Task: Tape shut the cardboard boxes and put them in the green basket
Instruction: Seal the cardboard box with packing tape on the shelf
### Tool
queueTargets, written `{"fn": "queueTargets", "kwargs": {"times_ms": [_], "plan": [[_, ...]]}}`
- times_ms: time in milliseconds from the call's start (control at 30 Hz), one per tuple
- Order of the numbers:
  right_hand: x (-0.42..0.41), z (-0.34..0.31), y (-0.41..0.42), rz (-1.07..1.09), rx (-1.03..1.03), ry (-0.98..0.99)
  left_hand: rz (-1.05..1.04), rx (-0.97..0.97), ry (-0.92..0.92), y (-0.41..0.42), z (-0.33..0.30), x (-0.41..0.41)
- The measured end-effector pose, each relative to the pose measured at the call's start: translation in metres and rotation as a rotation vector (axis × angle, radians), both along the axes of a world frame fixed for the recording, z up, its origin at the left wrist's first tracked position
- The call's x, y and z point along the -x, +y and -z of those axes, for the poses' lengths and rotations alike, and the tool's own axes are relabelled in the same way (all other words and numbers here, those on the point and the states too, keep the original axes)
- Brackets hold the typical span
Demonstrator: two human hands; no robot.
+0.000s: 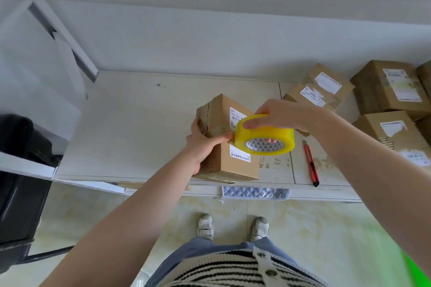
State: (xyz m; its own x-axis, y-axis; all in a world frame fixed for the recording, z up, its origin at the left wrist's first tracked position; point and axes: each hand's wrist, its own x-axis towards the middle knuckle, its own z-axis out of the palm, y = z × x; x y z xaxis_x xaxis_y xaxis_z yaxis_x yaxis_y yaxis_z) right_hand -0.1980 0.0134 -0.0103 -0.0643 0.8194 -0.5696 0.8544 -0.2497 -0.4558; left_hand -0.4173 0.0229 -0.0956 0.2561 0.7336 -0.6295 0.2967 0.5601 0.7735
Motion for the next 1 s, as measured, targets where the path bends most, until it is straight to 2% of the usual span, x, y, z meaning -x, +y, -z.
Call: {"fn": "queueTargets", "kwargs": {"times_ms": [133, 267, 400, 600, 700, 833, 933, 1000], "plan": [[-0.013, 0.014, -0.006, -0.044, -0.02, -0.139, -0.048, 0.033, -0.058, -0.001, 0.007, 0.011], [-0.029, 0.023, -0.019, 0.026, -0.077, -0.23, -0.071, 0.102, -0.146, 0.004, 0.016, 0.028], [-0.008, 0.03, -0.015, 0.038, -0.136, -0.313, -0.071, 0.143, -0.197, 0.012, 0.022, 0.039], [0.034, 0.032, 0.001, 0.026, -0.197, -0.468, -0.056, 0.168, -0.163, 0.023, 0.02, 0.05], [0.039, 0.03, 0.005, 0.013, -0.178, -0.474, -0.011, 0.189, -0.138, 0.019, 0.019, 0.044], [0.043, 0.028, 0.006, 0.0, -0.183, -0.443, 0.023, -0.011, 0.052, 0.012, 0.032, 0.042], [0.04, 0.025, 0.01, 0.029, -0.171, -0.367, -0.001, -0.044, 0.067, 0.01, 0.036, 0.043], [0.033, 0.027, 0.011, 0.04, -0.135, -0.383, -0.005, -0.063, 0.069, 0.01, 0.039, 0.042]]}}
